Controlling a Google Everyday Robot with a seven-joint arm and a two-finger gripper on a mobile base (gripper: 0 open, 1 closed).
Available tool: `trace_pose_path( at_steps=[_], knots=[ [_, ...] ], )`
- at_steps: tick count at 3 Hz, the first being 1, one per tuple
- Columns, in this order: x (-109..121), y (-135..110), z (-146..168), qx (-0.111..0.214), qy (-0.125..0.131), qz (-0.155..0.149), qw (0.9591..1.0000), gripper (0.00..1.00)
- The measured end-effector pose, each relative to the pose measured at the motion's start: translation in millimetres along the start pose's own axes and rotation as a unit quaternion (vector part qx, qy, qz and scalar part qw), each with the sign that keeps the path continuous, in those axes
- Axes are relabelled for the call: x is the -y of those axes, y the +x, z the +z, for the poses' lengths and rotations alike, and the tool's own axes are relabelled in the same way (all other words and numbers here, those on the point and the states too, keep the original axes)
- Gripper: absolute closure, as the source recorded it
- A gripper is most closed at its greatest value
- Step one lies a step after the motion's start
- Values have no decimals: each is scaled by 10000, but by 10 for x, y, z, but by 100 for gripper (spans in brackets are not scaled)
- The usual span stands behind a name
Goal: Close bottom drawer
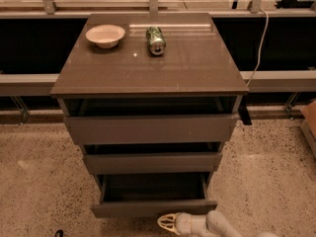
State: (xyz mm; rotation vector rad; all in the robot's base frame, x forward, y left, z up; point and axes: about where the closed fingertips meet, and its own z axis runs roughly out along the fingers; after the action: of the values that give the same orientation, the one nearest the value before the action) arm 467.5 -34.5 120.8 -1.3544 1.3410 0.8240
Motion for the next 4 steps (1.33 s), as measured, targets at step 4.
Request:
trace_pose_path(
  at_steps=[4],
  knots=[
    [1303,-347,738,425,213,-371,9982,100]
  ],
)
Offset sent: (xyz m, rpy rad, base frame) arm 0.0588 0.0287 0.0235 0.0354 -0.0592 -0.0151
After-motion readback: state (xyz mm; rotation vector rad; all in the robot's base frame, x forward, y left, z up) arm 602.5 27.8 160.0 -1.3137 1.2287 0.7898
